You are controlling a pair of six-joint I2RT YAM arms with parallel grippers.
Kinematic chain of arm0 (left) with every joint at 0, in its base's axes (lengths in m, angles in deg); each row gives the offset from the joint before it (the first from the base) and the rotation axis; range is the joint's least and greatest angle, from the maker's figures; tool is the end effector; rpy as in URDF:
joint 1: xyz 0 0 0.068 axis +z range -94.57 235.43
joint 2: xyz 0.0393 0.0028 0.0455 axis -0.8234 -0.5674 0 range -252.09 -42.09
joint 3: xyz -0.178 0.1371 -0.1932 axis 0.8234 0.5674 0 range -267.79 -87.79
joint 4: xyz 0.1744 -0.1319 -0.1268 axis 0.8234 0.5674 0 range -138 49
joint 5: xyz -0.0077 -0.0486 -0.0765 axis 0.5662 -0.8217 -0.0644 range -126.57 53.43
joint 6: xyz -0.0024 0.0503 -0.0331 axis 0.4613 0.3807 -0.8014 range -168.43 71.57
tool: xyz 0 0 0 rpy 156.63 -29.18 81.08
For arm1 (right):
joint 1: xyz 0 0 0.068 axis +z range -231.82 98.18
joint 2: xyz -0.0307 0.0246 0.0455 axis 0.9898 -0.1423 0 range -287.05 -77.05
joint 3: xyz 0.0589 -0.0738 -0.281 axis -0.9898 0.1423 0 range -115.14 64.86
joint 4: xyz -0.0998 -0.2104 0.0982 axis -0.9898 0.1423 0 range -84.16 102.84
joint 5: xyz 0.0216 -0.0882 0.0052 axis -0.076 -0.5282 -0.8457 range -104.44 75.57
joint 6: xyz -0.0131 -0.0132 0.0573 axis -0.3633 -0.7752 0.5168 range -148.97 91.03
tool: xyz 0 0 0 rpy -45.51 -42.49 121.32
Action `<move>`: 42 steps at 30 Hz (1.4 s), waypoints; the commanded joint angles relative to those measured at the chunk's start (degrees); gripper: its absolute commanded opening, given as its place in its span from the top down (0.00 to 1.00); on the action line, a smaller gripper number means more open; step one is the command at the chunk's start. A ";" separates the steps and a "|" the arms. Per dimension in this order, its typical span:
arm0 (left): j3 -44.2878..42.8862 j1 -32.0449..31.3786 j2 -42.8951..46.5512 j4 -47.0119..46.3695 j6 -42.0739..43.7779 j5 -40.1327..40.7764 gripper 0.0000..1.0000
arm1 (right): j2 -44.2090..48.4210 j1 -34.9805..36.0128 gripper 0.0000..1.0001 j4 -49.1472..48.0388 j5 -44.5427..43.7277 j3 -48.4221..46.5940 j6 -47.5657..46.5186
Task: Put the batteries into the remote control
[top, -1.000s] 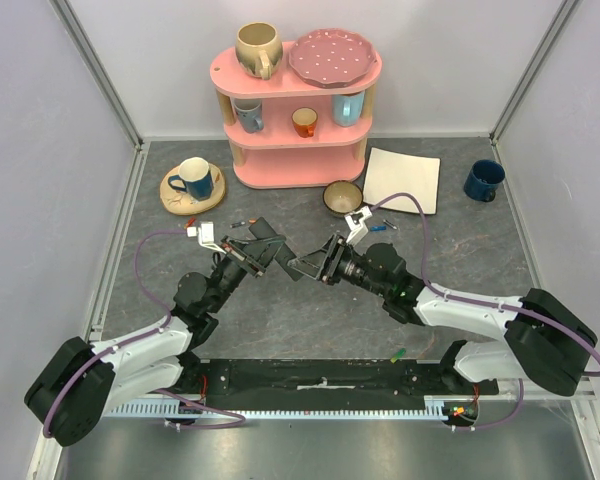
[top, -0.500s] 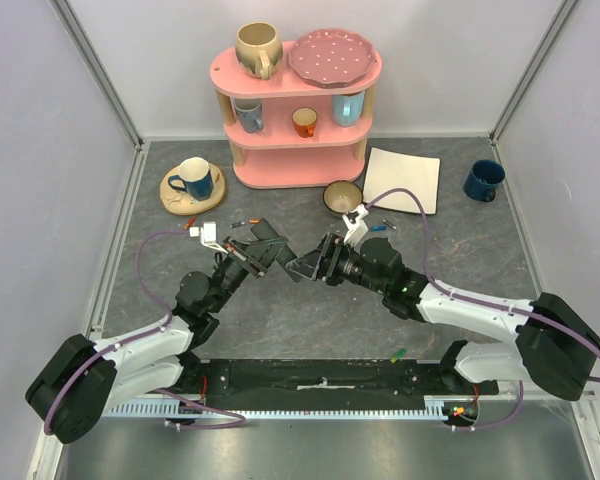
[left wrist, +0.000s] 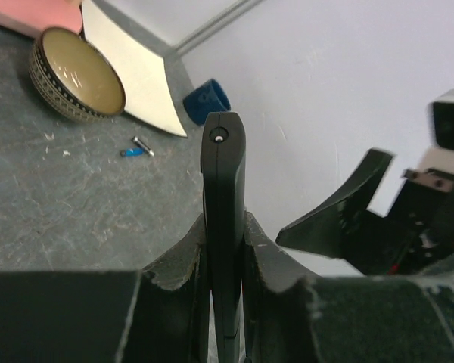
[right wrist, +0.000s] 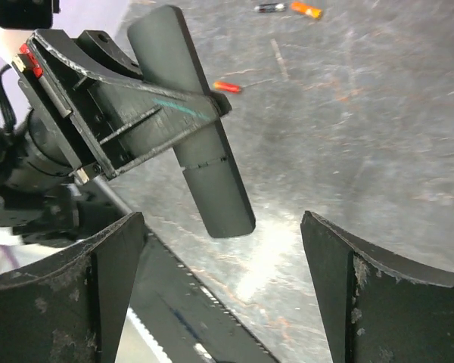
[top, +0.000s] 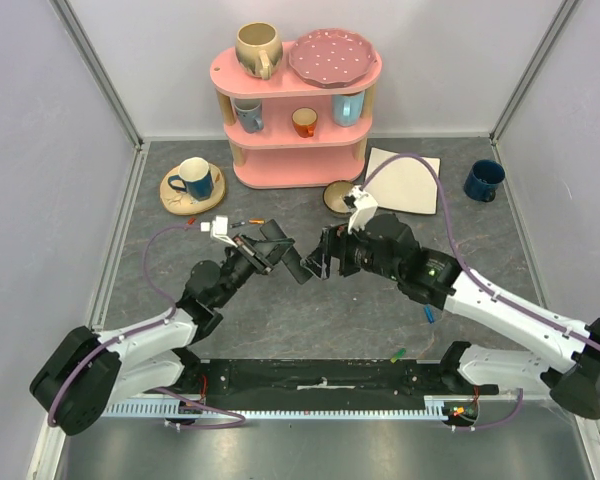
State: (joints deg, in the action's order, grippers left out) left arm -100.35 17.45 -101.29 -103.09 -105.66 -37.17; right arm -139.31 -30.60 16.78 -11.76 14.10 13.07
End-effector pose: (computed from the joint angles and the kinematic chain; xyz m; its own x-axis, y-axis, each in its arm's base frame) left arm 0.1536 -0.1205 0.2483 -0.4614 -0.7065 -0.5367 0.4350 0.3471 -0.8309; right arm 0.1477 0.1871 0.3353 -0.7171 0.1754 -0.6745 -0.4383 0.6389 0.6322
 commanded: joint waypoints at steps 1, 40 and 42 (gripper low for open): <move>-5.72 0.18 -3.55 5.96 -4.37 -4.93 0.98 | -4.53 3.61 0.08 20.23 -13.18 -11.01 -14.24; -7.39 0.18 -9.00 3.32 -9.21 -8.10 0.98 | -16.75 11.71 0.25 17.80 -18.59 -14.89 -16.99; -7.39 0.18 -9.09 3.32 -9.21 -8.19 0.98 | -16.84 11.71 0.27 17.71 -18.41 -14.72 -17.08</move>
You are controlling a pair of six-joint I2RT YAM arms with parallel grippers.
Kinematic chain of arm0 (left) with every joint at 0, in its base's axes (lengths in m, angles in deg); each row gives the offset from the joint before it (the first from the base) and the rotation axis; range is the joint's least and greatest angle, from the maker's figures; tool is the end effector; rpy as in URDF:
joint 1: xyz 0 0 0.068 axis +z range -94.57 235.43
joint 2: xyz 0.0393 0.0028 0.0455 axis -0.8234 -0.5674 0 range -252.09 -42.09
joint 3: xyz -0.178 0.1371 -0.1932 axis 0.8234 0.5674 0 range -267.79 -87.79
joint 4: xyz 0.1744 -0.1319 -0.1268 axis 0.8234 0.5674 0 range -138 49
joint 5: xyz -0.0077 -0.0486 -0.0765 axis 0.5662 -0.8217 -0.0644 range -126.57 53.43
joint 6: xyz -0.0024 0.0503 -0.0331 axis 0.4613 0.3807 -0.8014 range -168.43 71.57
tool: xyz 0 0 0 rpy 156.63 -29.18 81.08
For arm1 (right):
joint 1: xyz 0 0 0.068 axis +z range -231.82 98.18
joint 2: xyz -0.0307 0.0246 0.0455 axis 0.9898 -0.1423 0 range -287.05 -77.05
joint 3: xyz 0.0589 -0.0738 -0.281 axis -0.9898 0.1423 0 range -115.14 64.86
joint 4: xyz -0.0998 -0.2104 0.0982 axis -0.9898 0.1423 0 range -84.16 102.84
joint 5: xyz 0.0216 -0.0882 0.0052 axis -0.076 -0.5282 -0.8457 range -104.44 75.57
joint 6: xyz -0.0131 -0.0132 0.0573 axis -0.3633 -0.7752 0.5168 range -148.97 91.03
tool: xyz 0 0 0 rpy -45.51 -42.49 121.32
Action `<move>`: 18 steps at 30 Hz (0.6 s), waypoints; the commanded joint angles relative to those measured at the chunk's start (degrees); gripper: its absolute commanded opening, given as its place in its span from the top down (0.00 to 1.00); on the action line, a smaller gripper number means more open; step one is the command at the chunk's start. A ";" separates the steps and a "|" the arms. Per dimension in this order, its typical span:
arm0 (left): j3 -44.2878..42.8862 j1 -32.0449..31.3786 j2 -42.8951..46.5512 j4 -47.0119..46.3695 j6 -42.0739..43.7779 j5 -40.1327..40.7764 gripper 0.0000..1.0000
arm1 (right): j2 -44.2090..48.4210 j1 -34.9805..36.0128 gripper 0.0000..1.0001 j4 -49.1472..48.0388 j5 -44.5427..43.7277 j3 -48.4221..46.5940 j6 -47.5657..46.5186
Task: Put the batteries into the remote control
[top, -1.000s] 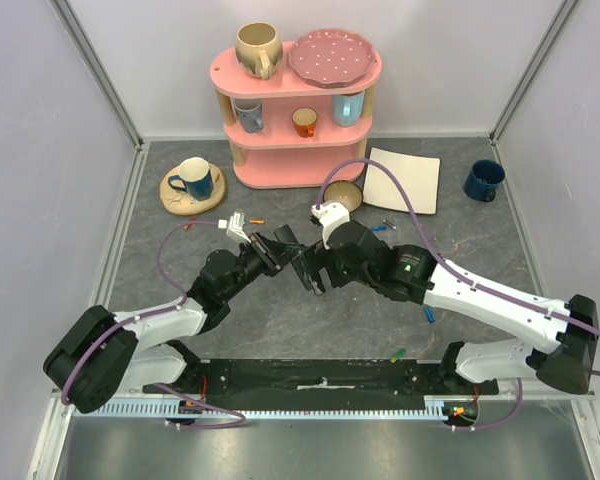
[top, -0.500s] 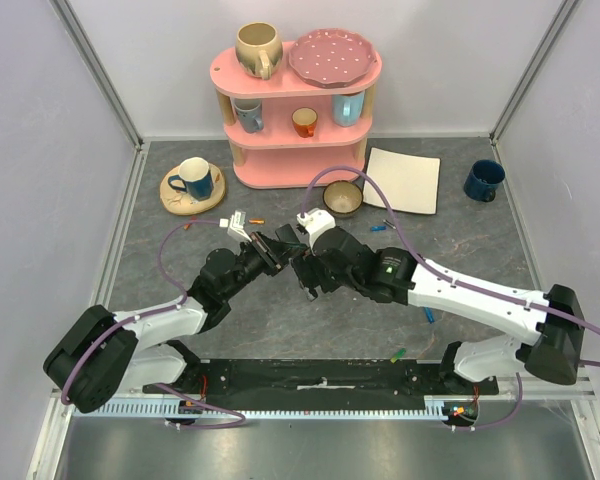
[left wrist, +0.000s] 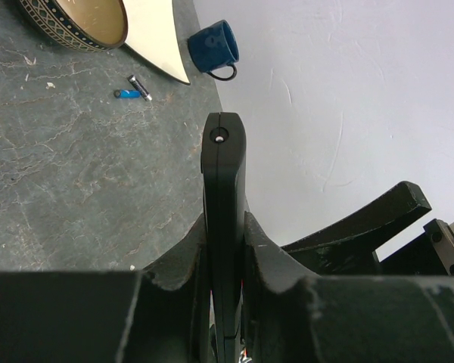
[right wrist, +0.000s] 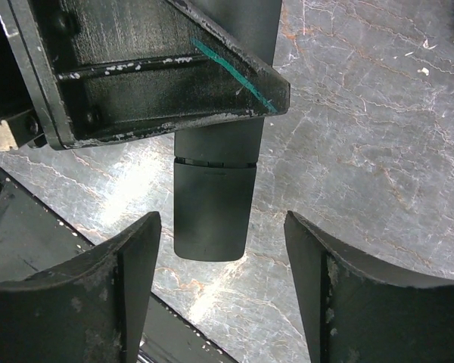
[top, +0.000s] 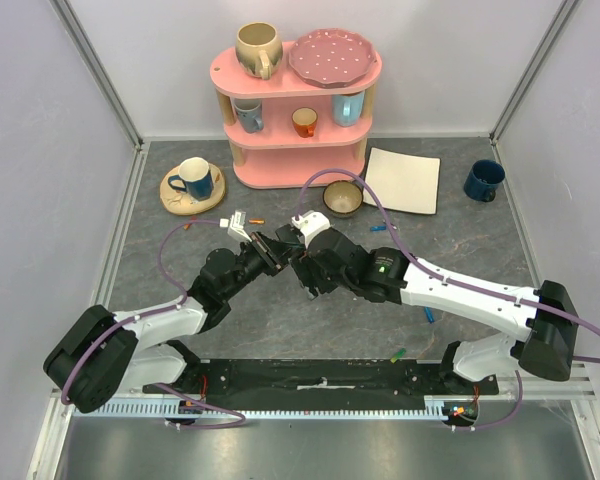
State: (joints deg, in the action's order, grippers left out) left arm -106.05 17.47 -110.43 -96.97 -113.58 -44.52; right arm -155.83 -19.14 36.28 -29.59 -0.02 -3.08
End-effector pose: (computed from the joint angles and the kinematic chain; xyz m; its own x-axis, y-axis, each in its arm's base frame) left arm 0.1768 -0.1457 0.2368 -0.6580 -0.6265 -0.4178 0.2881 0.3032 -0.9083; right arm 0.1439 0.2530 0.3162 -0.6256 -0.2927 -0.7232 -0.5543 0.8191 0.1480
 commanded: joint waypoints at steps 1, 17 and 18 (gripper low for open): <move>-1.69 0.16 0.04 -2.97 -1.21 -0.93 0.98 | -0.49 0.25 0.27 -1.78 -0.57 -0.60 -0.93; -1.51 0.16 0.57 -3.33 -0.77 -0.84 0.98 | -0.58 0.25 0.44 -2.66 0.04 0.81 -1.10; -1.51 0.16 0.66 -3.41 -0.77 -0.76 0.98 | -0.58 0.25 0.47 -2.66 -0.05 0.81 -1.02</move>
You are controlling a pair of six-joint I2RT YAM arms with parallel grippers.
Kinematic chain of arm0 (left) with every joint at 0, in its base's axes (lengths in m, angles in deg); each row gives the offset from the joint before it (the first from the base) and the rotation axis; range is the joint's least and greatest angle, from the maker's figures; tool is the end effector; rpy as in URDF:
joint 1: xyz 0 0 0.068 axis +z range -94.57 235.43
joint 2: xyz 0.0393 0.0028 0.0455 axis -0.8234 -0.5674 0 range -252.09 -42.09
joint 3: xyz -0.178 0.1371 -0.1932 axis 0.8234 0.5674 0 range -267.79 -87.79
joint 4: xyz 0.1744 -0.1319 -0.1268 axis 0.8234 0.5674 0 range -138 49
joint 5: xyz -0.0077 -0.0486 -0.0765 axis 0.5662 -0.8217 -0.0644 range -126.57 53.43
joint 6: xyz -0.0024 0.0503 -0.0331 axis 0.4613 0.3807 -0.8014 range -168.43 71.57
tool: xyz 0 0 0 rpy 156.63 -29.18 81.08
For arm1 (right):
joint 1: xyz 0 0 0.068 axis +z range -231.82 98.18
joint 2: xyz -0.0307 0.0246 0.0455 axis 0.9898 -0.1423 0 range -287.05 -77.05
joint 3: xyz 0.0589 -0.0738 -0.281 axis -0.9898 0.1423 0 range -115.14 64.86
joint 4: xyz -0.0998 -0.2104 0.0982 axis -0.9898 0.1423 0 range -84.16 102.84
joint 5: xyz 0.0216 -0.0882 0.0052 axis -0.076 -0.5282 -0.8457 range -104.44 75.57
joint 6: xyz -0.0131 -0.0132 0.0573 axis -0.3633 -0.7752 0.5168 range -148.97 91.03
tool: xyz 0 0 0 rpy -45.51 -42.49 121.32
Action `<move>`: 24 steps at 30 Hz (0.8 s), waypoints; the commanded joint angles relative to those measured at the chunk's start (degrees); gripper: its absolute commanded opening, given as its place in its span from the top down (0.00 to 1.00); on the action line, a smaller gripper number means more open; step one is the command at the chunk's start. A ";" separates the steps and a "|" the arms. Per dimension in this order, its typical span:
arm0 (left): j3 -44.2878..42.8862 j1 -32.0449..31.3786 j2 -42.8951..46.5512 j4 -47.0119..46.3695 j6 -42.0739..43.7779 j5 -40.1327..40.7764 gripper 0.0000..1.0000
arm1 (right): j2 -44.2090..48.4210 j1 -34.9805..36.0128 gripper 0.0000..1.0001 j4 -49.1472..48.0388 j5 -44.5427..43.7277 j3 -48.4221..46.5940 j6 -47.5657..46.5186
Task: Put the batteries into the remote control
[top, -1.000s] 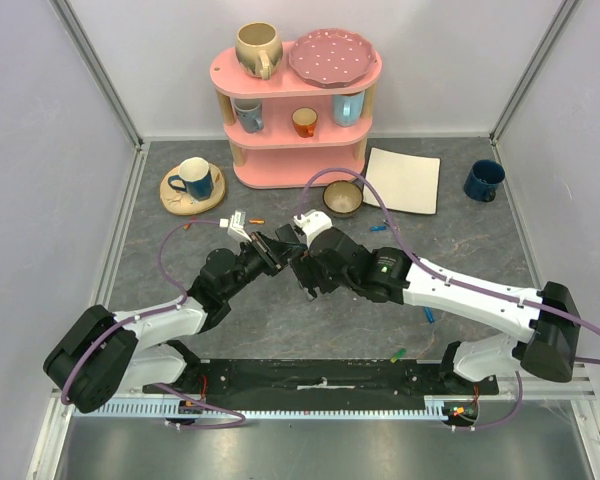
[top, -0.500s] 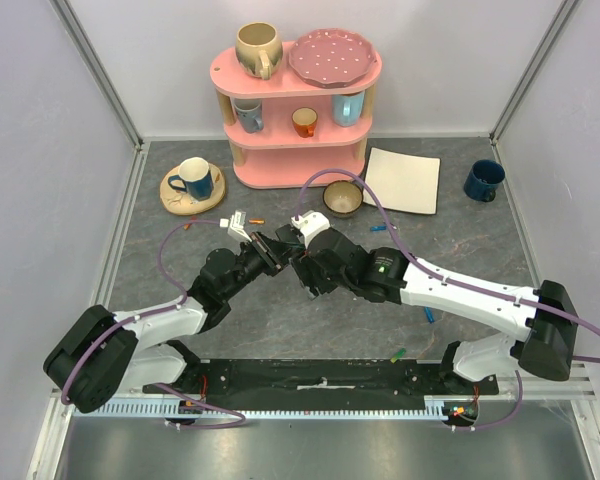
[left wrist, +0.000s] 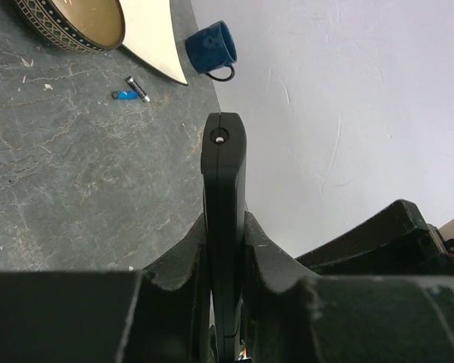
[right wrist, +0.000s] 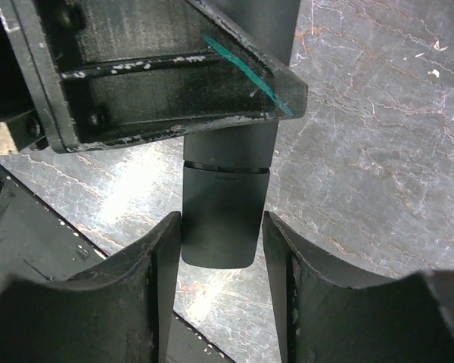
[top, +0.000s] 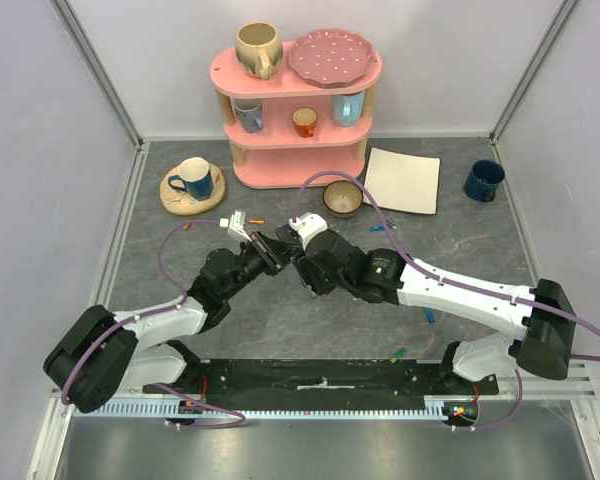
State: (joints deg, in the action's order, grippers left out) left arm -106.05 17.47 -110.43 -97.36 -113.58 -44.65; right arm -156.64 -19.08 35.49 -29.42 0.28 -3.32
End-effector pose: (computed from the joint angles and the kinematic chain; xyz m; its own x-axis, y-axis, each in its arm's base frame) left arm 0.1768 -0.1458 0.2376 -0.6572 -0.6268 -0.4187 0.2936 0.2987 -0.9081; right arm 0.1451 0.2564 0.3117 -0.6255 -0.3010 -0.7199 -0.5588 0.8167 0.1441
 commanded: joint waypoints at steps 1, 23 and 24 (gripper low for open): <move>-1.51 0.16 0.66 -3.02 -0.69 -0.63 0.98 | 0.31 0.10 0.49 -1.88 -0.14 0.59 -0.86; -2.13 0.16 2.59 0.06 3.01 3.42 0.98 | 4.71 0.10 0.54 -2.05 1.62 3.93 -0.69; -2.13 0.16 2.51 0.06 3.09 3.50 0.98 | 4.88 0.10 0.54 -2.05 1.54 3.93 -0.78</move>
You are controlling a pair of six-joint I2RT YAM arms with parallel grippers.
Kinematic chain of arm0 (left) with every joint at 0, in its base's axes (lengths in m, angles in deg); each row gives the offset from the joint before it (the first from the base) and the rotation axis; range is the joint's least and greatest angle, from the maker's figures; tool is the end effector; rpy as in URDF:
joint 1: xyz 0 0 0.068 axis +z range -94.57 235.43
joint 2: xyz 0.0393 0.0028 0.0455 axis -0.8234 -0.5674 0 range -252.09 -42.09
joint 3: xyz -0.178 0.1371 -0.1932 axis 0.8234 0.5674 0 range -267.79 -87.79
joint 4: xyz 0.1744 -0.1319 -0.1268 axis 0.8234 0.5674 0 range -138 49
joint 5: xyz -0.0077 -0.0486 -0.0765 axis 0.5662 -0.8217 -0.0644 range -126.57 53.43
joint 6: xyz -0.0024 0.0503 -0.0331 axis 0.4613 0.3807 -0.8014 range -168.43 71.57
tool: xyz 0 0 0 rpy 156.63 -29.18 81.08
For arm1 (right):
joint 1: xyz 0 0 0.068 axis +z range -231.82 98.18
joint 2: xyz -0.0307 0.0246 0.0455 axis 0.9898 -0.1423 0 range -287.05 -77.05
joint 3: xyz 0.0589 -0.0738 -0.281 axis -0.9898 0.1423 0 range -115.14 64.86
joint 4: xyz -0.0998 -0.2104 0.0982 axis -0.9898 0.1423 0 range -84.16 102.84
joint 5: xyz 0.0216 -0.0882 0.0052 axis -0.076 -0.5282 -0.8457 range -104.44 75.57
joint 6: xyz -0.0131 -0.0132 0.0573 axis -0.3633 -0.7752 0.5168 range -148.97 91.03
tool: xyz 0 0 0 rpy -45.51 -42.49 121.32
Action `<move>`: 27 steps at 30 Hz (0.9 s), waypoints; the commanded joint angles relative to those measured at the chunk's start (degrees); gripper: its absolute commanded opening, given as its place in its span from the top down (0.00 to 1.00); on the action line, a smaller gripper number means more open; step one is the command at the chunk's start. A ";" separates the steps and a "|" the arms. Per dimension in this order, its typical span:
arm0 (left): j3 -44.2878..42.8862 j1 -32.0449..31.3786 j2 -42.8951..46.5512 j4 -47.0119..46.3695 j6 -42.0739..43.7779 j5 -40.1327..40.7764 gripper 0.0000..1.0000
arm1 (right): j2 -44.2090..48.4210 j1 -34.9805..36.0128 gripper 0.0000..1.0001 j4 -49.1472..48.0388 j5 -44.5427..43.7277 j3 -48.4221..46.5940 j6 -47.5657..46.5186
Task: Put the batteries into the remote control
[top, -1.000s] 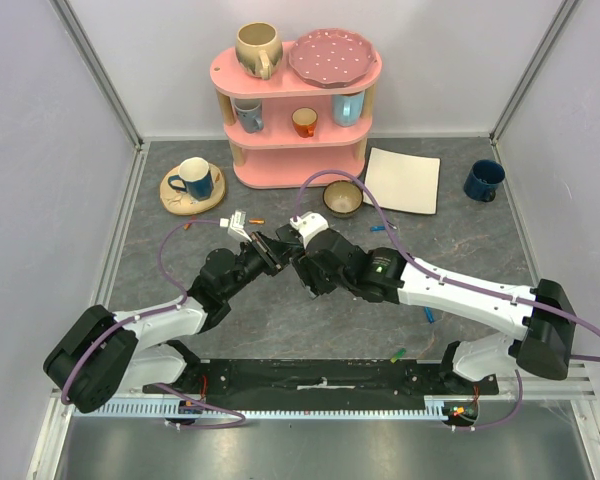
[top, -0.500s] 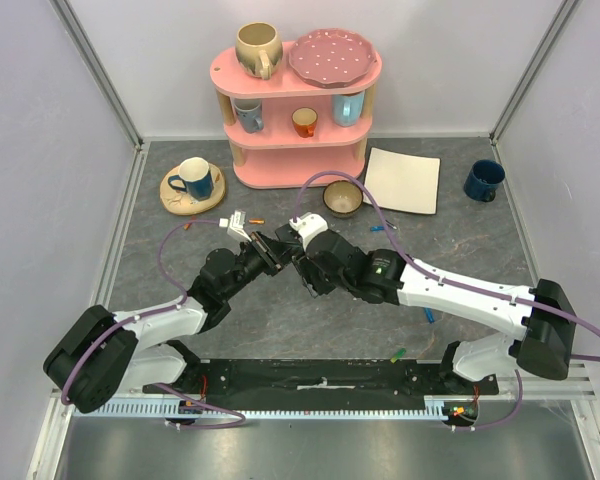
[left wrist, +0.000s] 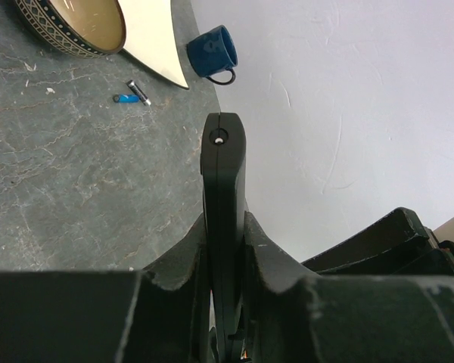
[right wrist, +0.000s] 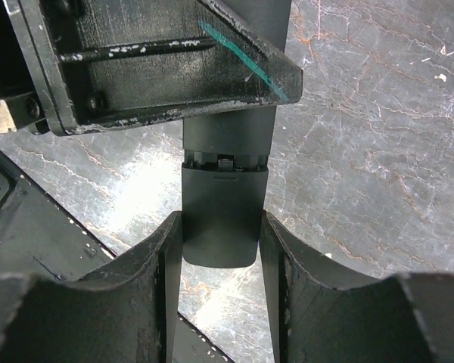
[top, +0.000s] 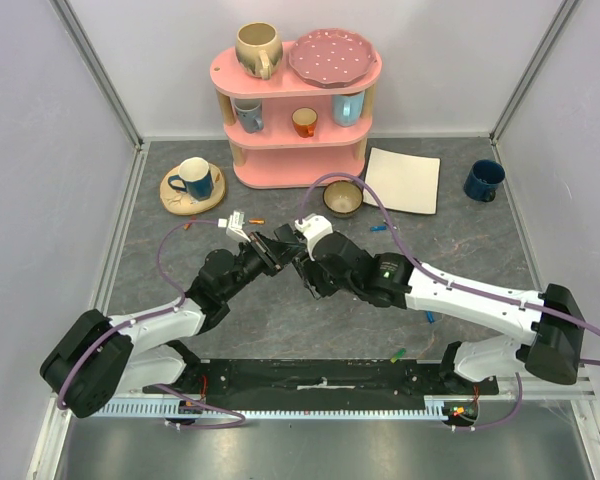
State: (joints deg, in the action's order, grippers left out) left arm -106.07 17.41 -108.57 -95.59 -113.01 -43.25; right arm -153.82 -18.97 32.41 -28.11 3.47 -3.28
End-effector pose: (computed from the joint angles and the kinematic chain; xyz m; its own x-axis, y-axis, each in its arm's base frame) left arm 0.1742 -0.1427 0.2407 -0.6387 -0.6393 -0.4282 0.2945 0.3110 -0.9036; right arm 0.1392 0.2483 0.3111 -0.6149 -0.2760 -0.7387 -0.5746 0.7984 0.1800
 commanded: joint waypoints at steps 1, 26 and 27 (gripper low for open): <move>-2.11 0.23 0.65 -1.63 2.70 2.19 0.98 | 2.24 -0.01 0.54 1.03 0.22 0.74 -0.82; 5.53 9.10 16.55 7.07 -0.02 -12.73 0.98 | 7.18 -20.83 0.53 2.89 -2.86 10.66 -5.30; 6.24 9.10 17.34 7.25 -1.15 -14.31 0.98 | 6.47 -22.67 0.53 2.35 -2.94 11.11 -5.74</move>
State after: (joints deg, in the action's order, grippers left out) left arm -101.46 25.82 -95.65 -90.26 -112.11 -48.36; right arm -144.88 -37.66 36.50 -31.10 12.70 -5.81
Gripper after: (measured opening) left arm 0.233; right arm 0.480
